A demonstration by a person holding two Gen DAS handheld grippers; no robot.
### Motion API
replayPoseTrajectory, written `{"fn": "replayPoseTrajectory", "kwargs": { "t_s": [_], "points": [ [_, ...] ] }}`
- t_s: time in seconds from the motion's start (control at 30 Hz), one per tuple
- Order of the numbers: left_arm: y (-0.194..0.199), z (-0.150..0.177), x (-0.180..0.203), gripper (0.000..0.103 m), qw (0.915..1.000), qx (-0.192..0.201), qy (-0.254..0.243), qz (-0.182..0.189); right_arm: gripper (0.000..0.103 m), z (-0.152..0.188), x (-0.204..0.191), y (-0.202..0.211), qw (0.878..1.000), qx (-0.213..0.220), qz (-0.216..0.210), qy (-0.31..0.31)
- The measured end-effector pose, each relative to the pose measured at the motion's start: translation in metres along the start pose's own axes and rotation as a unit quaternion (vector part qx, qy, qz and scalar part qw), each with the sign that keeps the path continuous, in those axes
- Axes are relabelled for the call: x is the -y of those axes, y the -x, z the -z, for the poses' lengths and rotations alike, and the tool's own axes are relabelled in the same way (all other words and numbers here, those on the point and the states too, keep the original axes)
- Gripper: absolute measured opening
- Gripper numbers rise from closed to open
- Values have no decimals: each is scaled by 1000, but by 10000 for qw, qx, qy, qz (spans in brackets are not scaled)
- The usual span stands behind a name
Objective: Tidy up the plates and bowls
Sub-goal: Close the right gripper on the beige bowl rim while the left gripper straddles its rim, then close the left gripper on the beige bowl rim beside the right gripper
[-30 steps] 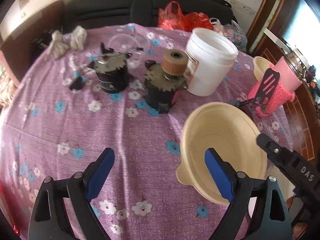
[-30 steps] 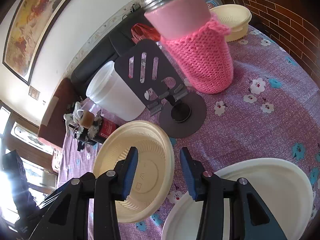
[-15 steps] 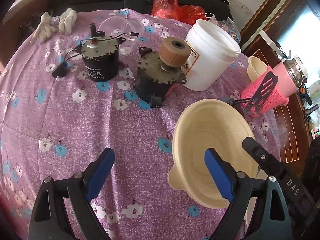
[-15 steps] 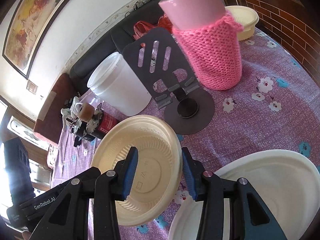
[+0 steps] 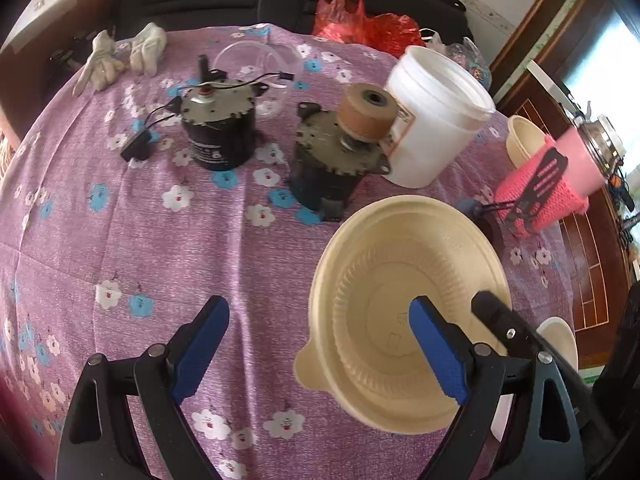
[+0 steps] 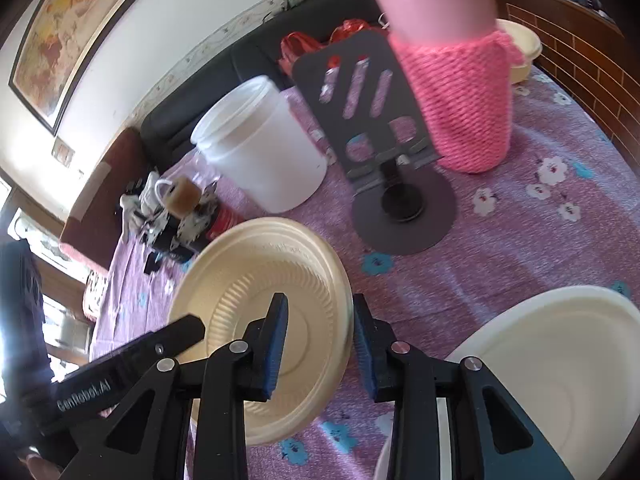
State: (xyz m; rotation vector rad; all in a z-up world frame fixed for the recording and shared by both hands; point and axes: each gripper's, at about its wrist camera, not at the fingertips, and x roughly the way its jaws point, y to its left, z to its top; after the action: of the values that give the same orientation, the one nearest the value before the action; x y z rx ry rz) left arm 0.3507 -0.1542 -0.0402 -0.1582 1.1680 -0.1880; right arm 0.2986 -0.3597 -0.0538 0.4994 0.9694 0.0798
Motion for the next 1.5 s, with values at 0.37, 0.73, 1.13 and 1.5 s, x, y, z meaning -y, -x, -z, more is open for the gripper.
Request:
{"fn": "replayPoseTrajectory", "kwargs": {
  "t_s": [0.37, 0.73, 1.13, 1.5],
  "points": [
    [5, -3, -20, 91, 9992, 43, 48, -382, 19, 13, -18, -20, 9994, -326, -9, 132],
    [6, -1, -20, 89, 9987, 210, -96, -462, 14, 18, -29, -15, 9989, -150, 236, 367],
    [10, 3, -15, 48, 9978, 418, -252, -459, 14, 22, -34, -17, 9985, -142, 266, 468],
    [24, 8, -14, 16, 9931, 943, -313, -616, 14, 26, -40, -18, 9981, -97, 271, 545]
  ]
}}
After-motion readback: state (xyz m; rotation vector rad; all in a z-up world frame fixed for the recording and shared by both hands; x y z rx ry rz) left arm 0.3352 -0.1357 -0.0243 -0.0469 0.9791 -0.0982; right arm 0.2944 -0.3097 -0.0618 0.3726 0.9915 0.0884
